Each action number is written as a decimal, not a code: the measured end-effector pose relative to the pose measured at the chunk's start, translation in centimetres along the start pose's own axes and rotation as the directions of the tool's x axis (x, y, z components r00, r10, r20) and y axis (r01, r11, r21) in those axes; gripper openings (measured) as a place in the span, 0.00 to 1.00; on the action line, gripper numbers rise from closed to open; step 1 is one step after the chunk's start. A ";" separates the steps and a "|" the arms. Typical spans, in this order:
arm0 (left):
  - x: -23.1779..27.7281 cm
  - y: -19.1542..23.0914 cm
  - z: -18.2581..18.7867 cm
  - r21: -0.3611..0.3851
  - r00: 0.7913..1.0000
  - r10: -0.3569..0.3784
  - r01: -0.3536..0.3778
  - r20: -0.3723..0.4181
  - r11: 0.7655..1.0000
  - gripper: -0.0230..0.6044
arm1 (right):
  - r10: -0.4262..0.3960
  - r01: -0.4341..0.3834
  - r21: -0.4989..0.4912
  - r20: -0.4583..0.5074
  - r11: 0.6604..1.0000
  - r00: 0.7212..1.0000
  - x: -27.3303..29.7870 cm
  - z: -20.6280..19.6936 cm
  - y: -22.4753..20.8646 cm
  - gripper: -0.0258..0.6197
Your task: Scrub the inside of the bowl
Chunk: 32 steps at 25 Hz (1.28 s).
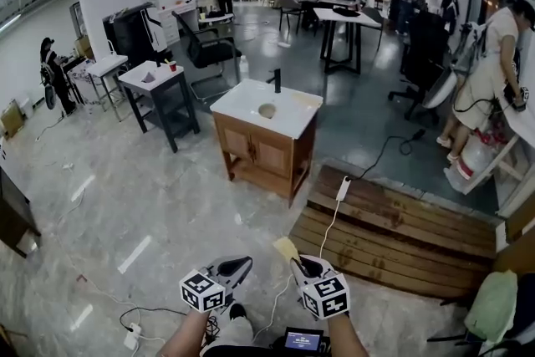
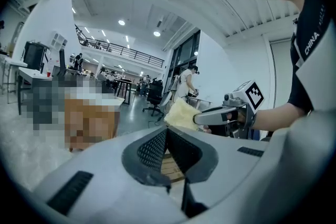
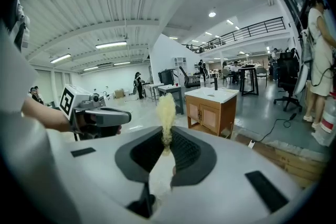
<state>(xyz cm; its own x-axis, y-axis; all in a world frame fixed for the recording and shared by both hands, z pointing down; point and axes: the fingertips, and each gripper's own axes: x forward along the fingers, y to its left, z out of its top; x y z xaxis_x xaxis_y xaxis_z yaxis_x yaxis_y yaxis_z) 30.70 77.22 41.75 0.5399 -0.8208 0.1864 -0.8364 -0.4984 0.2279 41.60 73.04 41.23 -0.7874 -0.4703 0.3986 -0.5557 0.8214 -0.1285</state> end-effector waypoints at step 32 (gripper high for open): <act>-1.1 24.2 4.1 -0.040 0.998 -0.053 0.051 -0.038 0.998 0.04 | -0.087 0.089 0.041 -0.042 0.995 0.995 21.4 9.0 0.1 0.10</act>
<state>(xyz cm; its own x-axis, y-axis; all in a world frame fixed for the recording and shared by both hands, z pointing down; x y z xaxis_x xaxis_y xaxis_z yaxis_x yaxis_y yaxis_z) 9.47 64.97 43.12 0.5864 -0.7823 0.2102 -0.8033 -0.5281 0.2755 22.31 60.13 41.54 -0.7240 -0.5261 0.4461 -0.6338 0.7626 -0.1294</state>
